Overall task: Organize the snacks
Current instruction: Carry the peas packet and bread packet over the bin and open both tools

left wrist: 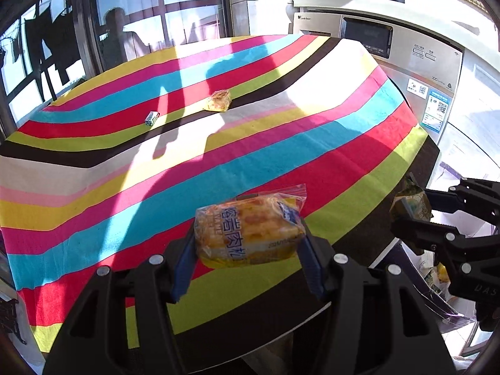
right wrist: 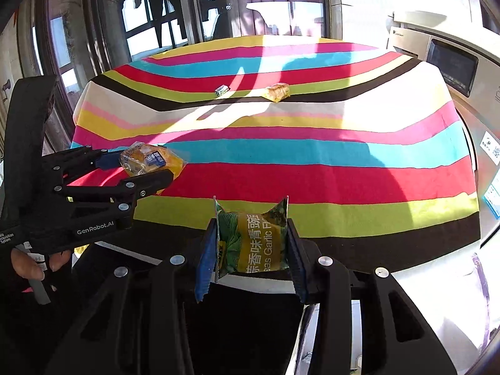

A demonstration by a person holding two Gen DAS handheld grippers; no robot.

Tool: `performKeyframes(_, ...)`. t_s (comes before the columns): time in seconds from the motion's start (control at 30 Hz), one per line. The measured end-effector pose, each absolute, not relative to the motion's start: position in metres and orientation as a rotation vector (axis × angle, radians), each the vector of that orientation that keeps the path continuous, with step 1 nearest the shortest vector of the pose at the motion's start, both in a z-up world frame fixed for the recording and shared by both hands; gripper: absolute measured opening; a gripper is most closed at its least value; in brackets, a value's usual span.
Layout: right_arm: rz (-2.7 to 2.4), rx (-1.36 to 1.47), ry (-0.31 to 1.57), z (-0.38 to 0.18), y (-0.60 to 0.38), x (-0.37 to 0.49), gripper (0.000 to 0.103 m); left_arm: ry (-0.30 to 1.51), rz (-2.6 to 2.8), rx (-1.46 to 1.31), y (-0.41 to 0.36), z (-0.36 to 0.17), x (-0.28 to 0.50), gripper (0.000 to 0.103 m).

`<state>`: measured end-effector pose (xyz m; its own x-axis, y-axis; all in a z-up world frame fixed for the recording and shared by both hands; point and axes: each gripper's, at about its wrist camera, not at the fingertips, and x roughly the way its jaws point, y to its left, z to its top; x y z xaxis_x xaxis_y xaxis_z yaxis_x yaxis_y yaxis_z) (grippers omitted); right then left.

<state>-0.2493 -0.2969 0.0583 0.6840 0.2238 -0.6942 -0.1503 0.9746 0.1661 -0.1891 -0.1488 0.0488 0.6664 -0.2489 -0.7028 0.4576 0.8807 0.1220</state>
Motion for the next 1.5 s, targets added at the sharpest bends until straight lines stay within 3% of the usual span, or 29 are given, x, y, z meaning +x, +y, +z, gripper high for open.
performKeyframes(0.93, -0.165, 0.436, 0.696, 0.030, -0.450, -0.366, 0.041, 0.663, -0.793, 0.673, -0.300, 0.043, -0.265, 0.058)
performKeyframes(1.1, -0.293, 0.465, 0.683, 0.026, -0.485, -0.398, 0.041, 0.813, -0.948, 0.551, -0.334, 0.045, -0.261, 0.059)
performKeyframes(1.3, -0.355, 0.471, 0.755, 0.006, -0.495, -0.408, 0.042, 0.915, -1.007, 0.609, -0.373, 0.005, -0.277, 0.060)
performKeyframes(1.37, -0.319, 0.472, 0.771, 0.002, -0.490, -0.405, 0.045, 0.939, -1.023, 0.622, -0.375, -0.005, -0.280, 0.063)
performKeyframes(1.4, -0.298, 0.471, 0.773, 0.001, -0.487, -0.403, 0.047, 0.943, -1.022, 0.626, -0.373, -0.009, -0.281, 0.074)
performKeyframes(1.47, -0.286, 0.480, 0.746, 0.005, -0.483, -0.400, 0.079, 0.930, -1.005, 0.624, -0.364, -0.010, -0.277, 0.092)
performKeyframes(1.5, -0.289, 0.486, 0.714, 0.009, -0.482, -0.400, 0.080, 0.910, -0.980, 0.622, -0.358, -0.009, -0.273, 0.094)
